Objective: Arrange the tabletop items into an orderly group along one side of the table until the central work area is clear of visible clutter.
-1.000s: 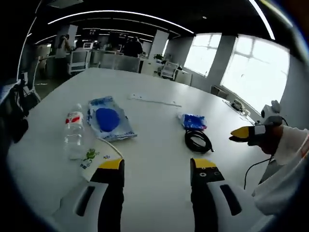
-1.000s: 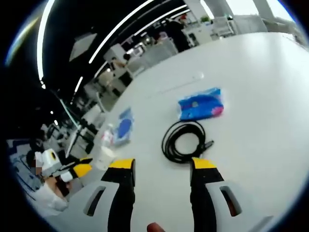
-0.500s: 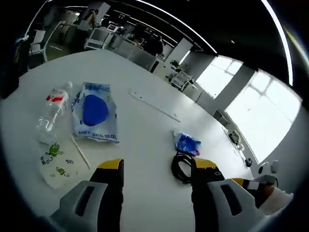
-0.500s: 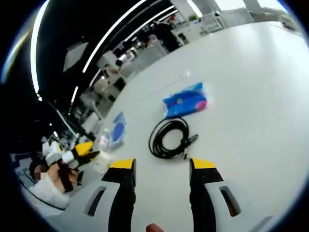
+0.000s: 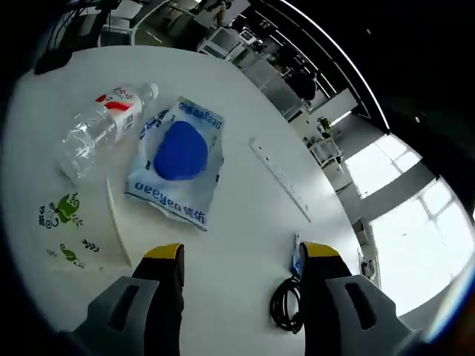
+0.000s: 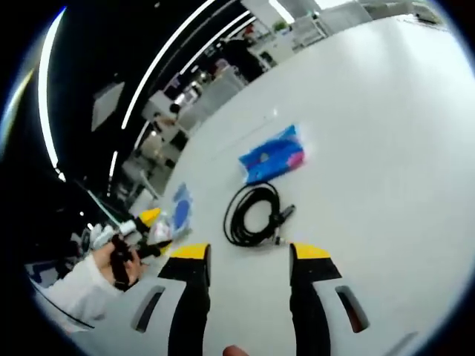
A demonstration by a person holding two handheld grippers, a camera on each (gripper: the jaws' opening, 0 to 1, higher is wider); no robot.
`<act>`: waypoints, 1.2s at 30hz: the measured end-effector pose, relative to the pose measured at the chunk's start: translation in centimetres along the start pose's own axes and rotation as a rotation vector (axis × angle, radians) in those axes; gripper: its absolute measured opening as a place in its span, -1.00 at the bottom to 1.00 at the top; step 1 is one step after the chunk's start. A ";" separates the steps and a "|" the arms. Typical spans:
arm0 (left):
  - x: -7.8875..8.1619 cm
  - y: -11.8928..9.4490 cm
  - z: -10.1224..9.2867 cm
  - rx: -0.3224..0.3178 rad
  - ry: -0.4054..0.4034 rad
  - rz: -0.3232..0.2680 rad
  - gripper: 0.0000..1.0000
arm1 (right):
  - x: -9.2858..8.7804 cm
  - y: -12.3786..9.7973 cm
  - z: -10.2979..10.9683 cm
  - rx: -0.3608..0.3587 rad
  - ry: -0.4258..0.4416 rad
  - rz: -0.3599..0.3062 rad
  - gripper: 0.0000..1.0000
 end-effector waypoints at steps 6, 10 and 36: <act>1.9 1.1 1.2 0.054 -0.171 -0.131 0.27 | 0.4 0.3 0.6 0.010 0.002 0.000 -0.21; 2.4 1.7 1.7 0.079 -0.256 -0.175 0.26 | 0.4 0.7 1.0 0.027 0.051 0.004 -0.23; 1.3 3.4 5.8 0.247 -0.559 -0.298 -0.96 | 1.8 3.4 4.2 0.133 0.139 0.023 -0.70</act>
Point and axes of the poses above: the point that each gripper's makers call its tool centre point, and the gripper's own axes: y roughly forward along the fingers, z roughly to its left, x roughly out of its top, the point moved 3 cm from there along -y, roughly backward along the fingers, and after that the axes turned 11 degrees about -x, right-handed, at the moved point
